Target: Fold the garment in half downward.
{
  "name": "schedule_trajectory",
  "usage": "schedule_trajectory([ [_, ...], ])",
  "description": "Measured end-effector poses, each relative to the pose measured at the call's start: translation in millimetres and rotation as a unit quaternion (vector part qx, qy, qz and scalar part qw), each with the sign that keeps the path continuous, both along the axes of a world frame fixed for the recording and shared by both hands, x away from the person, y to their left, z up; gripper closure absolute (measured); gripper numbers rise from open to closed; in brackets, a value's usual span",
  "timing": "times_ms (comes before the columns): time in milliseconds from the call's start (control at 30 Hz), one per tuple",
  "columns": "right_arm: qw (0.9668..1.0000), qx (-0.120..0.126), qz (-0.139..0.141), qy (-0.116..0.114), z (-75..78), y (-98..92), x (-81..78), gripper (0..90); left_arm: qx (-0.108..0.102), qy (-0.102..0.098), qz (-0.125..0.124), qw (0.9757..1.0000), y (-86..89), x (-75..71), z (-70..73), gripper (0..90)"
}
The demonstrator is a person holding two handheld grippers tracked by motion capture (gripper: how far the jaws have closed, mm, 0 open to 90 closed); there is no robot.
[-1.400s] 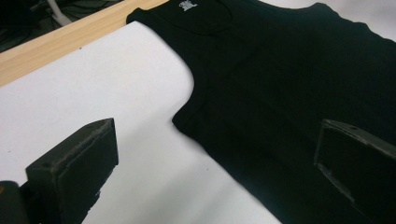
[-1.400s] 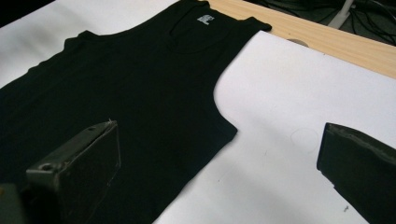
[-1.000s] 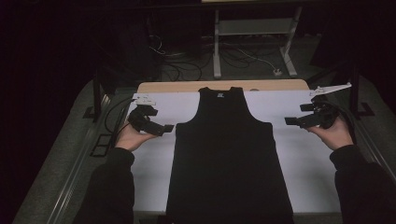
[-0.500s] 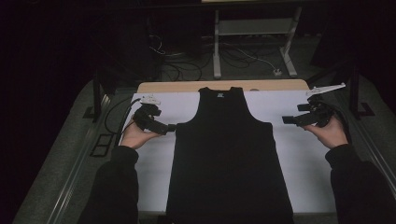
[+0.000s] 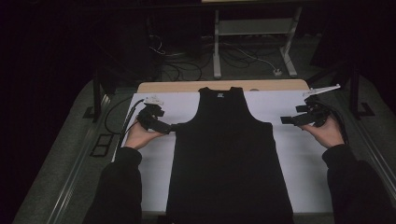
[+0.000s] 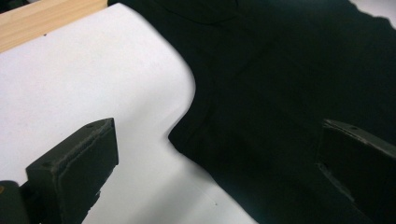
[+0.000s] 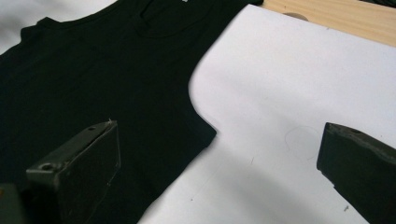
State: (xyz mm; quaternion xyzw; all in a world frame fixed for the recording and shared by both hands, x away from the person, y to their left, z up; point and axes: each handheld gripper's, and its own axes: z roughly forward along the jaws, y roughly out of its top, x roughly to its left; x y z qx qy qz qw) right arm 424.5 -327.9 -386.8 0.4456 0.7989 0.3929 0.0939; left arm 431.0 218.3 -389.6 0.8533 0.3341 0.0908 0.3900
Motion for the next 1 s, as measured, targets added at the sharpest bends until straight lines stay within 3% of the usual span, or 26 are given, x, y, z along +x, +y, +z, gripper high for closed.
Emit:
schedule_trajectory([
  [233, 1.0, 0.007, 0.0, 0.002, -4.8, 1.8, 3.2, 0.0, -0.014, 0.001, 0.004, 0.9999, -3.1, 3.1, -6.0, 0.0],
  [500, 0.9999, 0.002, 0.007, 0.013, -15.3, 9.6, 8.3, 0.0, -0.011, 0.007, 0.005, 0.9999, -3.5, 8.5, -14.4, 0.0],
  [567, 0.9999, 0.002, 0.007, 0.014, -16.4, 10.0, 8.8, 0.0, -0.024, 0.011, 0.009, 0.9996, -2.2, 10.3, -17.1, 0.0],
  [1000, 0.9995, 0.004, 0.01, 0.03, -36.0, 21.6, 17.0, 0.0, -0.015, 0.027, 0.011, 0.9994, -3.7, 17.8, -31.4, 0.0],
])
